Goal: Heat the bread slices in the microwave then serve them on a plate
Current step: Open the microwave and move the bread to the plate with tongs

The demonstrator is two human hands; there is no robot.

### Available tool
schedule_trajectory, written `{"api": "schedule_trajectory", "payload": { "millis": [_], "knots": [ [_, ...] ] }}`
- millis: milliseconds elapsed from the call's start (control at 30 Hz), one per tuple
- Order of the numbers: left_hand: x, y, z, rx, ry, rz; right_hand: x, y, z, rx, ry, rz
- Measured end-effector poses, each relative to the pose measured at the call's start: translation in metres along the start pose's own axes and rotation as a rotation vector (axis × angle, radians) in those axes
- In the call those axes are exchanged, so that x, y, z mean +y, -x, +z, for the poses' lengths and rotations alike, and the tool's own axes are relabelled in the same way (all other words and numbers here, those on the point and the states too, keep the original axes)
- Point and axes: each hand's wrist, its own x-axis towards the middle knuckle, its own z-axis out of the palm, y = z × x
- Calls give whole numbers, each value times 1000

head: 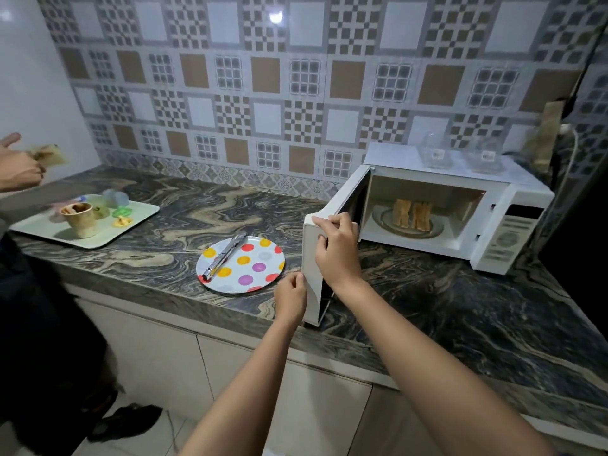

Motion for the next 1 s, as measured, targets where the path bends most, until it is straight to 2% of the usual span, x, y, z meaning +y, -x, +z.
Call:
{"api": "schedule_trajectory", "payload": {
  "millis": [167, 300, 400, 533, 667, 800, 1000],
  "knots": [
    [-4, -2, -25, -185, 10, 34, -13, 6, 4, 139, 7, -78],
    [-21, -6, -60, -118, 22, 28, -37, 14, 23, 127, -126, -139],
    [-38, -19, -92, -40, 26, -18, -47, 21, 54, -3, -221, -132],
    [-70, -46, -133, 73, 29, -92, -35, 25, 112, -210, -277, -5],
    [-105, -80, -168, 192, -45, -167, -1, 19, 174, -339, -246, 277],
    [-133, -124, -189, 287, -92, -258, 29, 1, 228, -350, -161, 473],
    [-150, -187, -190, 233, -180, -324, 55, -33, 277, -214, -49, 588]
  ]
}}
